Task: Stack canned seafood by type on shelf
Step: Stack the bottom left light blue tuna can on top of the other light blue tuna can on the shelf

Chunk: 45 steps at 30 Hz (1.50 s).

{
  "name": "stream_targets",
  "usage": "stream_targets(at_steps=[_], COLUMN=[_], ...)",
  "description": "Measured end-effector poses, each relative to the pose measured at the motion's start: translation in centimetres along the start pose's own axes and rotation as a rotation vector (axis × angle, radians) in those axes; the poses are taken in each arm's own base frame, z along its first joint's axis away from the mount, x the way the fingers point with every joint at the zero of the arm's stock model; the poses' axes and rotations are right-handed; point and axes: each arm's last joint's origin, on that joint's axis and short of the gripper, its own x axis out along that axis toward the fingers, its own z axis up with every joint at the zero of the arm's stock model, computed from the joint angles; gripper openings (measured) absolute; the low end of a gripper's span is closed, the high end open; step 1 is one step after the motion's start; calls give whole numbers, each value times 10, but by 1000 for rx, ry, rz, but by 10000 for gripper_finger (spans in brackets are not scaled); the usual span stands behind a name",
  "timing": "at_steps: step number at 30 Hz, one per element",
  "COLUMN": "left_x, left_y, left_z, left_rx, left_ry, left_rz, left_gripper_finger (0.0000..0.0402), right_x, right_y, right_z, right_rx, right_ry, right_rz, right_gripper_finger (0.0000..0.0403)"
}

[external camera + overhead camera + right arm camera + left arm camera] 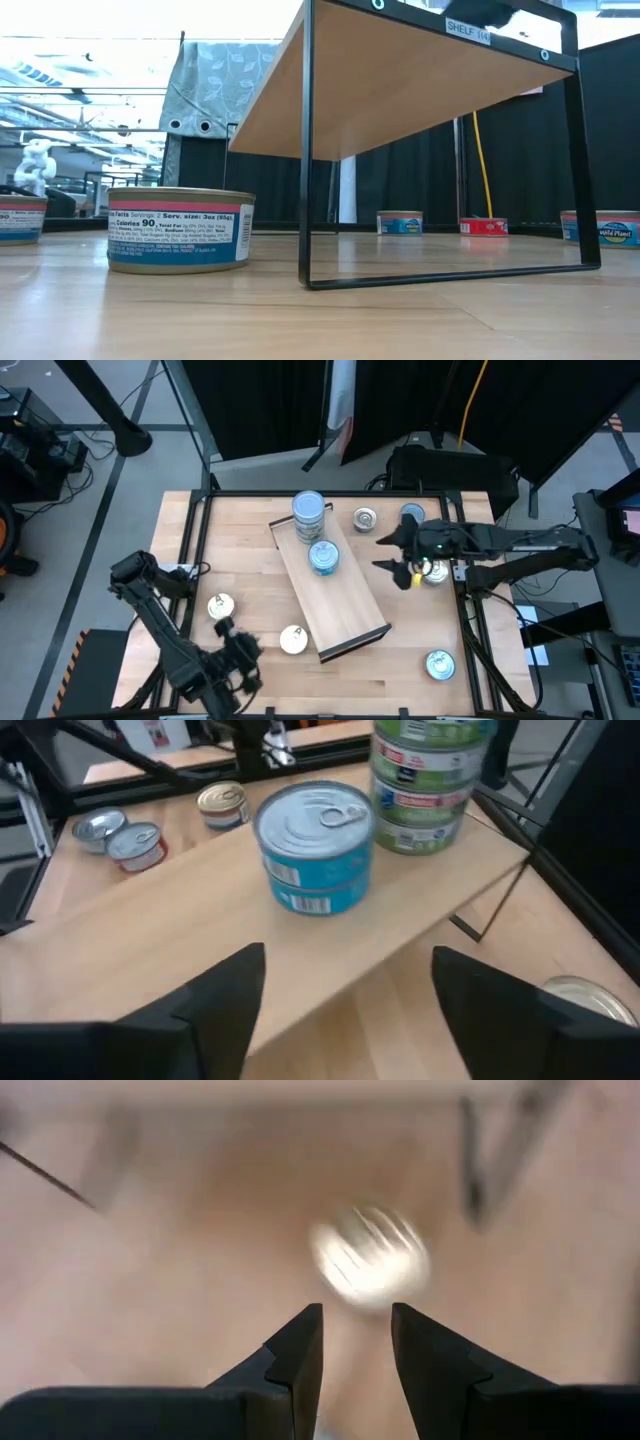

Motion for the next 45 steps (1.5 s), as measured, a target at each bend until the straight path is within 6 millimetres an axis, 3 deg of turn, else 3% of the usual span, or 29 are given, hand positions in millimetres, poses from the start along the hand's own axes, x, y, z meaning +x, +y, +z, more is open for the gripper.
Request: stream_targets(at_steps=[6,9,16,21,29,39,45], left_x=[-15,-20,-22,-15,1,13,18], left_y=[-25,-34,-47,-52,-47,-48,-50], left_z=[-19,-34,-85,-108,-119,-105,-110], left_rx=[-135,-252,-450,-492,-500,-541,-531], left_ry=[287,377,646,703,645,614,605], left_rz=[-264,-286,-115,17,207,219,237], left_gripper_finger=[122,122,122,122,118,10,6], right_x=[-10,-8,-11,-11,-11,-11,-11], right_y=[-10,-13,-14,-13,-13,-12,-11], right_z=[-42,-60,-59,-57,-57,-57,-57], right_rx=[51,91,118,132,129,91,88], right_ry=[-74,-97,-131,-160,-159,-154,-148], right_rz=[14,23,39,48,51,74,97], right_gripper_finger=[203,166,95,57,20,8,8])
